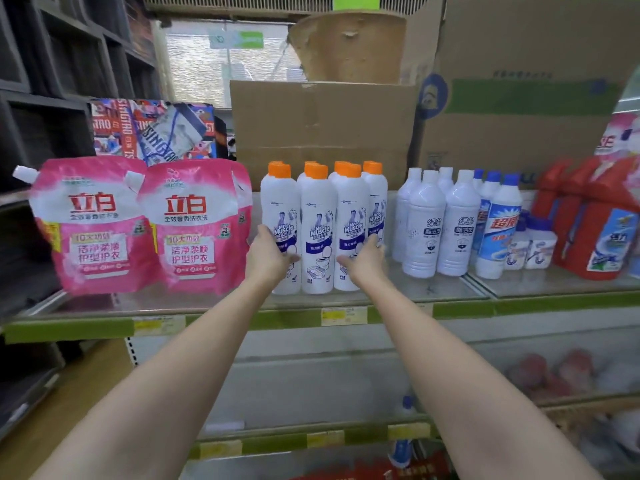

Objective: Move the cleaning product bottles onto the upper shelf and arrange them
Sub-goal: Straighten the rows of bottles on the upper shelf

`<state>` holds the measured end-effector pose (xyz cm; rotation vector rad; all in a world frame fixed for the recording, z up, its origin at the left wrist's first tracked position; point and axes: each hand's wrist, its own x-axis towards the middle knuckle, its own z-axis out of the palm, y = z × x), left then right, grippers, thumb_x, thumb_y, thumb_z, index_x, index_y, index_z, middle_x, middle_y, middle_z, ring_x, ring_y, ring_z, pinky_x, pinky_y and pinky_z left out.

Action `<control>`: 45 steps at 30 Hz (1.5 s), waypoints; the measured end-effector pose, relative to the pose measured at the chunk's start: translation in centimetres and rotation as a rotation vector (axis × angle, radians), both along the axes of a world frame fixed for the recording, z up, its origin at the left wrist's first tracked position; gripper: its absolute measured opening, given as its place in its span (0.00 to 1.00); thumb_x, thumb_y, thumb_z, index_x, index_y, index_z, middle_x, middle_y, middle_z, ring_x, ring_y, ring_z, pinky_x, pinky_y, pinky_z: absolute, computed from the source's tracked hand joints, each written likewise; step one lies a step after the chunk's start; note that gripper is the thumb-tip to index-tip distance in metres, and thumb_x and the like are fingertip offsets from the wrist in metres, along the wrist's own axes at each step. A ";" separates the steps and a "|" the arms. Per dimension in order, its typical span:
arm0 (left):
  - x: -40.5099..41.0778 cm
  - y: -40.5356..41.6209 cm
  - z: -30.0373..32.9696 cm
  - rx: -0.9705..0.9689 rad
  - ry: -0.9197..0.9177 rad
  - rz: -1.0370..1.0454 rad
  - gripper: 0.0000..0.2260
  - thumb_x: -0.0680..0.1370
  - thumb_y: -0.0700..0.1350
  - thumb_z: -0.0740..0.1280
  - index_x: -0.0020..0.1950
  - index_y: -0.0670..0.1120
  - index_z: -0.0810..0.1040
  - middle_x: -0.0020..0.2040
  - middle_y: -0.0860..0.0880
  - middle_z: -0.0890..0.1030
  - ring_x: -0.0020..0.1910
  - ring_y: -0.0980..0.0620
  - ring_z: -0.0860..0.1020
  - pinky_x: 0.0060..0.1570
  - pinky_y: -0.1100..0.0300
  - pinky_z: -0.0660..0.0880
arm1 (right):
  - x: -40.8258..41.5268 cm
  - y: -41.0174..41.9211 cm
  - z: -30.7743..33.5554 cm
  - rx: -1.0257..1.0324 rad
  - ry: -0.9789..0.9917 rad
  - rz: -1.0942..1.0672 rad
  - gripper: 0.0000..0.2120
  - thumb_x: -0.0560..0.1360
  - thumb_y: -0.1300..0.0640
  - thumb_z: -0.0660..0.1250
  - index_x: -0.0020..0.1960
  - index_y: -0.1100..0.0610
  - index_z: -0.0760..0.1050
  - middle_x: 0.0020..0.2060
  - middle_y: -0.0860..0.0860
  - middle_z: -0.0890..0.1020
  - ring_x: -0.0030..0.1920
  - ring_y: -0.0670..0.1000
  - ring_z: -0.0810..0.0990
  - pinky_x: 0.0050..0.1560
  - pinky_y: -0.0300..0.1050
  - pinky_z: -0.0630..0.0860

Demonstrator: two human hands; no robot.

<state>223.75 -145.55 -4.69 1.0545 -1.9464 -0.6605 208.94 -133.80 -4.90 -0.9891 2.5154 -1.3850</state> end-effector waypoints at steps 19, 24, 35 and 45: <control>1.5 -0.8 -1.6 0.218 0.037 -0.181 0.36 0.69 0.46 0.81 0.69 0.45 0.63 0.60 0.50 0.76 0.57 0.48 0.77 0.59 0.51 0.76 | 2.5 -0.2 -0.7 0.263 0.242 0.119 0.06 0.80 0.55 0.63 0.52 0.58 0.72 0.53 0.58 0.80 0.52 0.59 0.79 0.47 0.47 0.73; 1.0 -1.1 -2.2 0.275 0.188 -0.241 0.42 0.67 0.40 0.81 0.74 0.50 0.62 0.63 0.51 0.79 0.59 0.49 0.79 0.63 0.48 0.76 | 3.8 -1.4 -1.5 0.345 0.281 0.256 0.11 0.79 0.50 0.69 0.53 0.58 0.74 0.47 0.55 0.78 0.47 0.56 0.77 0.42 0.46 0.72; 1.2 -1.7 -2.1 0.303 0.193 -0.306 0.35 0.69 0.40 0.80 0.70 0.48 0.65 0.58 0.53 0.79 0.57 0.52 0.79 0.57 0.53 0.77 | 3.2 -2.8 -1.6 0.378 0.385 0.214 0.11 0.79 0.50 0.69 0.53 0.58 0.73 0.47 0.57 0.78 0.46 0.57 0.77 0.44 0.47 0.73; 2.3 -2.3 4.5 0.303 0.314 -0.376 0.36 0.74 0.39 0.75 0.77 0.46 0.60 0.62 0.49 0.76 0.57 0.50 0.78 0.47 0.57 0.75 | 4.3 -2.5 4.8 0.159 0.540 0.243 0.06 0.81 0.55 0.63 0.49 0.57 0.76 0.44 0.55 0.81 0.46 0.56 0.80 0.46 0.50 0.80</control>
